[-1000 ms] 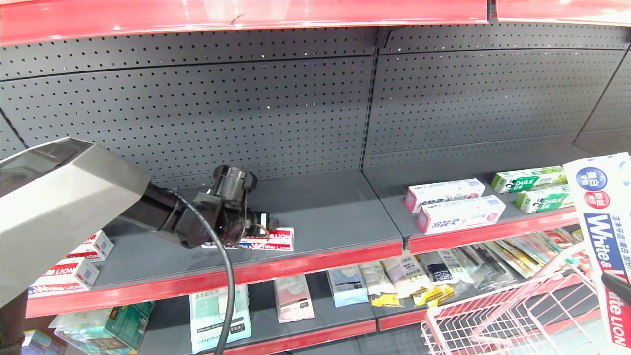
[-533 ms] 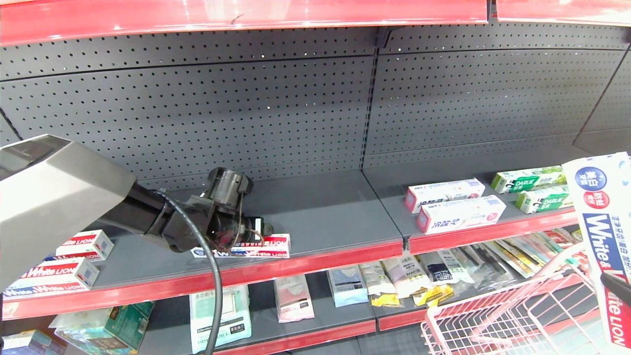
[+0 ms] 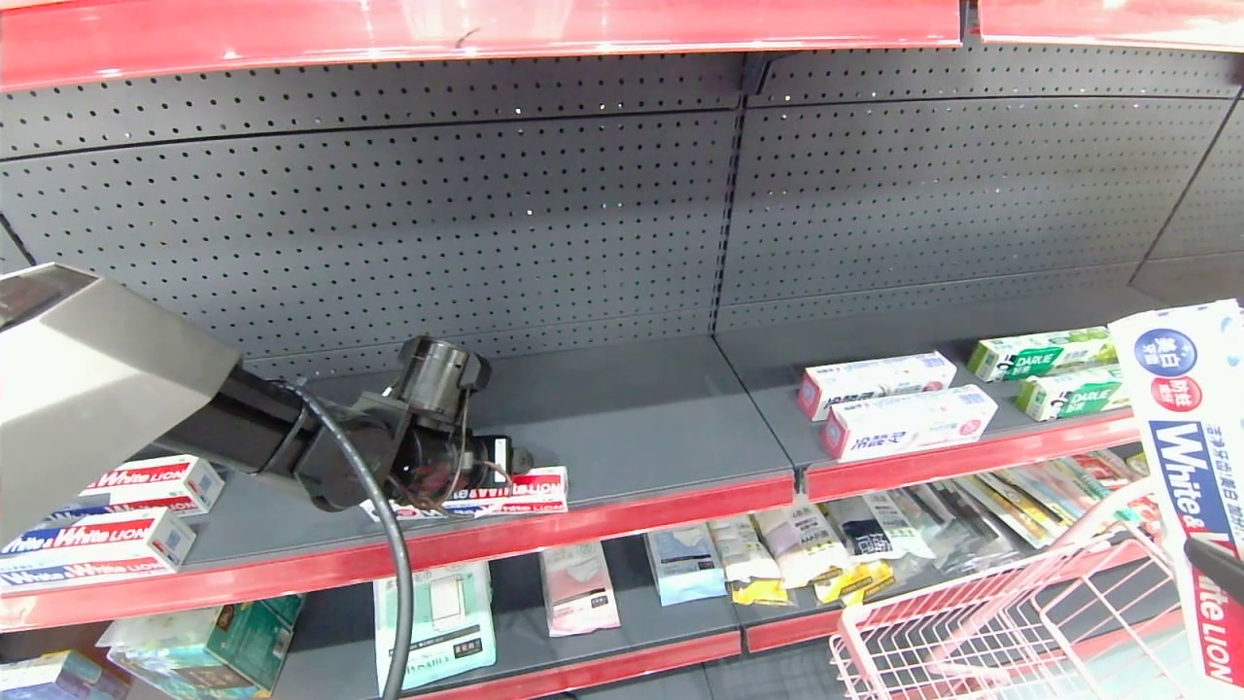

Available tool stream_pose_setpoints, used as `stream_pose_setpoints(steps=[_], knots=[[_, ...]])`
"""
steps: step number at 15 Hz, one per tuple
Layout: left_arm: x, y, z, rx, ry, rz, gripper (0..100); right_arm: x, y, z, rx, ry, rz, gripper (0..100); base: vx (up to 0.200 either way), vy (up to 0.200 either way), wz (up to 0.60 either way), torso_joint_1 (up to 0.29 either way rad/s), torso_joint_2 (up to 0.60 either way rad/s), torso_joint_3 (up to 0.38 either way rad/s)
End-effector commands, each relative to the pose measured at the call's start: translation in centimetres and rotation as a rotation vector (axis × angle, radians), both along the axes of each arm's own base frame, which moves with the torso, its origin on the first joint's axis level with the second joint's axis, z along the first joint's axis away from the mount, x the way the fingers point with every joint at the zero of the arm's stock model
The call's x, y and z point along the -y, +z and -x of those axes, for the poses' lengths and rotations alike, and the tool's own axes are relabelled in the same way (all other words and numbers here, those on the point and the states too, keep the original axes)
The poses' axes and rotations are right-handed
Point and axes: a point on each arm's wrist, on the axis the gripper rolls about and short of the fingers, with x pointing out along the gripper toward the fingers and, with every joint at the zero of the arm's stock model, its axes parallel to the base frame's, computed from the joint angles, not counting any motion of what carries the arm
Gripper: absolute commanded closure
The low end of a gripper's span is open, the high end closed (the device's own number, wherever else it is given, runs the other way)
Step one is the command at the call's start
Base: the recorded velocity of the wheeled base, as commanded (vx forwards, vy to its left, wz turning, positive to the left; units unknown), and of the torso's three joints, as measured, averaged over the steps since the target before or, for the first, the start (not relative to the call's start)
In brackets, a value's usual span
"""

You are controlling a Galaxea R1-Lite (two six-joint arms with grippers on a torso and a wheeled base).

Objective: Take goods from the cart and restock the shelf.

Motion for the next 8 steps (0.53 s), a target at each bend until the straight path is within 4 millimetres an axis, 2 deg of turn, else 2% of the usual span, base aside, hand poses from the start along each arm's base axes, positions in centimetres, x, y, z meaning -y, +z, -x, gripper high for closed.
stream_pose_setpoints(steps=[1, 8], knots=[[-0.08, 0.02, 0.20, -0.016, 0.003, -0.004, 0, 0.00, -0.03, 0.04, 0.001, 0.000, 0.000, 100, 0.000, 0.000, 0.00, 0.000, 0.00, 0.000], [-0.30, 0.49, -0.45, 0.009, 0.018, 0.003, 0, -0.01, -0.15, 0.08, -0.003, 0.001, -0.001, 100, 0.000, 0.000, 0.00, 0.000, 0.00, 0.000]])
